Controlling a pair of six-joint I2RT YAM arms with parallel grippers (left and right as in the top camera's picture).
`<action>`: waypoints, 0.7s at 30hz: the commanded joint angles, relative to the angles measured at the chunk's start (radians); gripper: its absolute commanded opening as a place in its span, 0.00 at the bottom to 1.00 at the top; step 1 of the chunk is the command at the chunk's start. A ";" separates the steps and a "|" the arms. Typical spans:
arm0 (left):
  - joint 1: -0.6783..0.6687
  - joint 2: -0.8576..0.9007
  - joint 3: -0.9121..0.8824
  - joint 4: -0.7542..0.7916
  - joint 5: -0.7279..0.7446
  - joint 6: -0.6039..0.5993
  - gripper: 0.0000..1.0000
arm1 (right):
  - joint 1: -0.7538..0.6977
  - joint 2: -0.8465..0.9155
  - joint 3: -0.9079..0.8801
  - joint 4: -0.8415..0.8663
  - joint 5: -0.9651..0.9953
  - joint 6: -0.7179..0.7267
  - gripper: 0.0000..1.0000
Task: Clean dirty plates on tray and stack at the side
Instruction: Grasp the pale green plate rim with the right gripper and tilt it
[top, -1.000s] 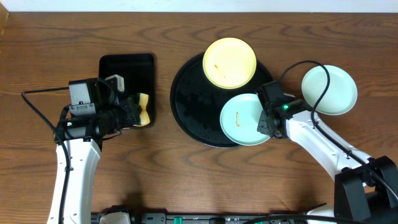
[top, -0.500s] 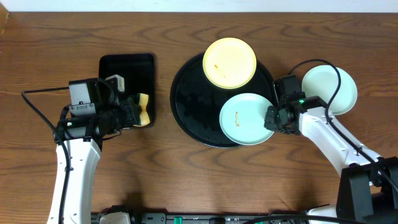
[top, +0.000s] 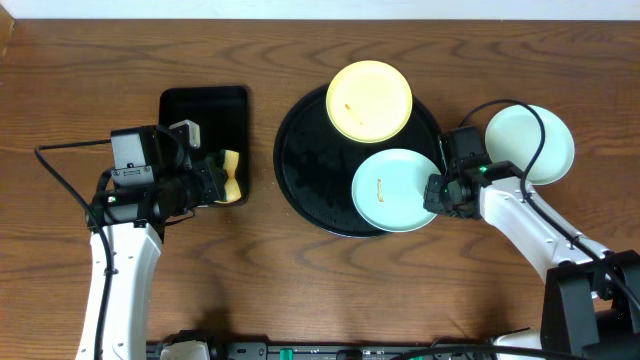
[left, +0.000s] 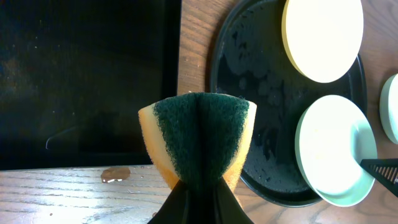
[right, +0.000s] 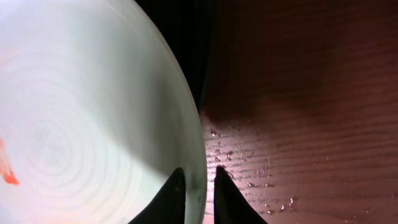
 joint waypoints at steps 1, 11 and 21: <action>0.004 -0.005 0.029 0.000 -0.009 0.018 0.08 | -0.006 -0.006 -0.008 0.001 0.003 -0.008 0.17; 0.004 -0.005 0.029 0.000 -0.009 0.018 0.08 | -0.005 -0.006 -0.008 0.000 0.000 0.004 0.01; 0.004 -0.005 0.029 0.009 -0.009 0.019 0.08 | -0.005 -0.136 0.021 0.016 0.033 -0.064 0.01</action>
